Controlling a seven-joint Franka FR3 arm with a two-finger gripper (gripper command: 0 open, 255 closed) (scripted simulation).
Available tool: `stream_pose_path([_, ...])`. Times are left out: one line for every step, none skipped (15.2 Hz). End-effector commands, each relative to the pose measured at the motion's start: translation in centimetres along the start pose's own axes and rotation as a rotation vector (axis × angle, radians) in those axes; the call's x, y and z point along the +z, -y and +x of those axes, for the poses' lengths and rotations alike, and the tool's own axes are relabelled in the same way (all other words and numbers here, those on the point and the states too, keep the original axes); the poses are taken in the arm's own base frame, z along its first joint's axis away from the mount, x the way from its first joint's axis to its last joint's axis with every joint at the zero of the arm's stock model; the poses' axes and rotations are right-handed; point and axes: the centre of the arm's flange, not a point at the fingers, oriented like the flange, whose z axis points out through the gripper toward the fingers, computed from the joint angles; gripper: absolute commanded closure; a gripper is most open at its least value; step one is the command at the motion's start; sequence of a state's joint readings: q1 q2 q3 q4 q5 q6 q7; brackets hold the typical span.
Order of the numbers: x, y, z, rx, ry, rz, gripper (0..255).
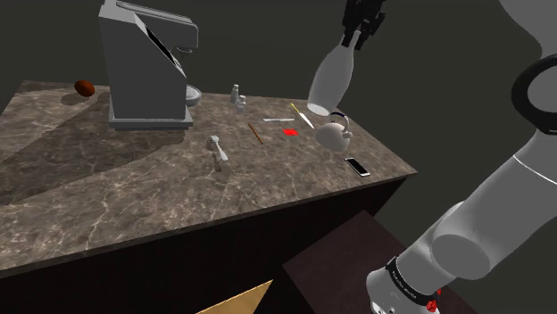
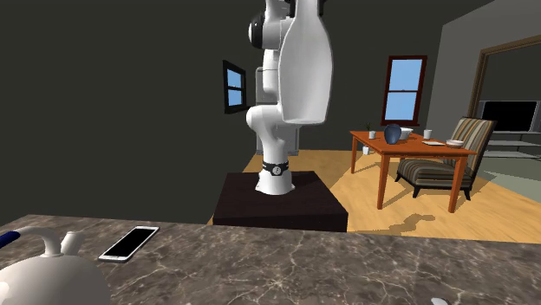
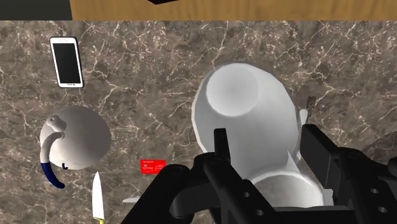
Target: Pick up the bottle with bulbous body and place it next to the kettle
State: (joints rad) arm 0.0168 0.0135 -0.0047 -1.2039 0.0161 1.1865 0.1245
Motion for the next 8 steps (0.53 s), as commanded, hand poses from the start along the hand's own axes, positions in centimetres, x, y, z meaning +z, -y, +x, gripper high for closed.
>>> stream_pose_path([-0.1,-2.4,-0.3,0.000,0.000,0.000,255])
stream_pose_path([-0.1,-3.7,-0.4,0.000,0.000,0.000,255])
stream_pose_path([-0.1,-5.0,-0.5,0.000,0.000,0.000,255])
stream_pose_path([-0.1,-6.3,-0.6,0.000,0.000,0.000,255])
stream_pose_path([-0.1,-7.6,-0.7,0.000,0.000,0.000,255])
stream_pose_path([-0.2,-8.9,-0.8,0.000,0.000,0.000,255])
stream_pose_path([-0.2,-10.3,-0.9,0.000,0.000,0.000,255])
stream_pose_path([-0.2,-11.6,-1.0,0.000,0.000,0.000,255])
